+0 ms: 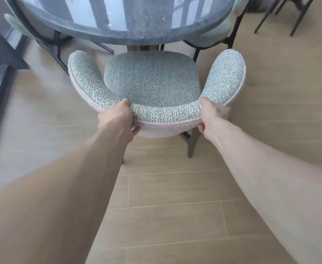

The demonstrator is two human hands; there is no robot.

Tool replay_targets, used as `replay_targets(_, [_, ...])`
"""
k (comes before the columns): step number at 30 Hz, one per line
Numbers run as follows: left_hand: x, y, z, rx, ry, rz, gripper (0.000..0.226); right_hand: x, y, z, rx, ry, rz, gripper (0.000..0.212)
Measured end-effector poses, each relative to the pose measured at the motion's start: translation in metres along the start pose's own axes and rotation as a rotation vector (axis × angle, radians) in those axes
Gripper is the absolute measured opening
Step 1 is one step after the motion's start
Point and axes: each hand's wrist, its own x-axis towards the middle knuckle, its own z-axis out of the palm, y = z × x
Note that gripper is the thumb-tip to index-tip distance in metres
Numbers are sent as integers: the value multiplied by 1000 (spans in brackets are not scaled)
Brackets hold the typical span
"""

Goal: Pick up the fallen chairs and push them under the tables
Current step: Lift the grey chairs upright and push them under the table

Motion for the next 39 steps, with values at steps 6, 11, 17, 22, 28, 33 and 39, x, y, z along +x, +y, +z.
replay_targets(6, [25,43,30,36,29,15,29,26,-36,38,17,12,-14,19])
replay_targets(11, [33,51,45,62,108,6,24,39,-45,50,-59,110,-17,24])
replay_targets(17, [33,51,44,109,114,-41,32,37,-46,51,-110,126,-15,33])
replay_targets(22, [31,52,46,114,142,-67,38,38,-48,53,-175,153,7,49])
replay_targets(28, [7,67,41,147,102,-116,44,28,-62,39,-193,52,70,38])
replay_targets(33, [-30,86,19,221,-25,-190,42,13,-93,3,-283,-235,273,55])
replay_targets(39, [-105,135,1,320,27,158,39,-31,-154,-43,-211,-97,128,69])
